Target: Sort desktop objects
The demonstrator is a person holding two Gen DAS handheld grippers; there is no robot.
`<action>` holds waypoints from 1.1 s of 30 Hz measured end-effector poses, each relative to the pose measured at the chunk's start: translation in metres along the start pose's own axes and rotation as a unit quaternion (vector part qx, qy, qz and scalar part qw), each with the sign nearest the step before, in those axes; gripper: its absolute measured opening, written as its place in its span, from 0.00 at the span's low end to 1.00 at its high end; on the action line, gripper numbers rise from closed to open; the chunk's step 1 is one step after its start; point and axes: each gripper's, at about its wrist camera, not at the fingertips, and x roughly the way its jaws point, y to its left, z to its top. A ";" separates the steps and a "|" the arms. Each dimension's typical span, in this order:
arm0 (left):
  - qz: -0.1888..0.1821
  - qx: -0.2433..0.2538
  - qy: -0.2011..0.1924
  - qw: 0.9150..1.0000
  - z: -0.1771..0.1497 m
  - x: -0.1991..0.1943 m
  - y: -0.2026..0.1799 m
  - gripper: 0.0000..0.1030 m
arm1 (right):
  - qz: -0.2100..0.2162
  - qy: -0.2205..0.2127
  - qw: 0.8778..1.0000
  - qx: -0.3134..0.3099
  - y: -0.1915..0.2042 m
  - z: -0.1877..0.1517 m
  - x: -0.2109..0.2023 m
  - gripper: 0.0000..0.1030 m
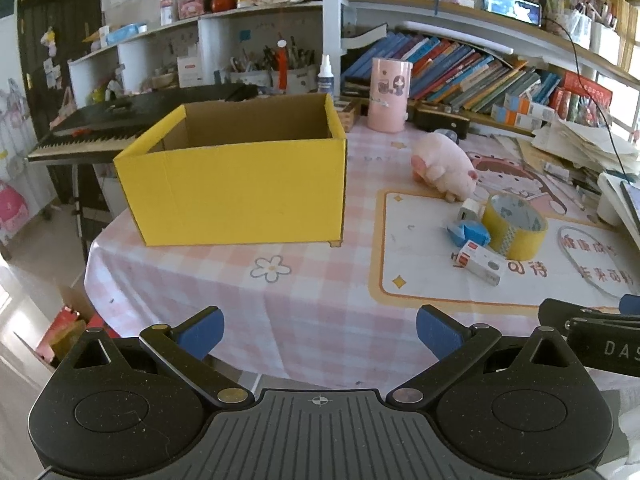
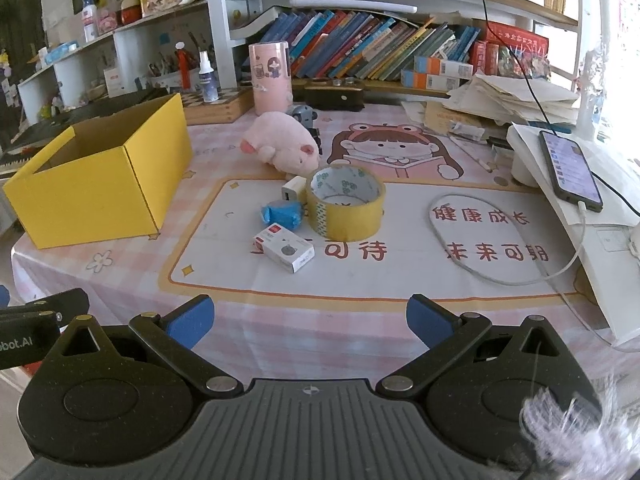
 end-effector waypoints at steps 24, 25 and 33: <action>-0.011 -0.009 -0.020 1.000 -0.001 -0.008 0.004 1.00 | 0.011 -0.016 0.999 -0.025 0.010 0.003 -0.007 1.00; -0.011 -0.009 -0.022 1.000 -0.001 -0.008 0.004 1.00 | 0.011 -0.017 0.999 -0.026 0.011 0.003 -0.007 1.00; -0.014 -0.005 -0.021 1.000 0.001 -0.008 0.003 1.00 | 0.011 -0.018 0.999 -0.027 0.011 0.003 -0.008 1.00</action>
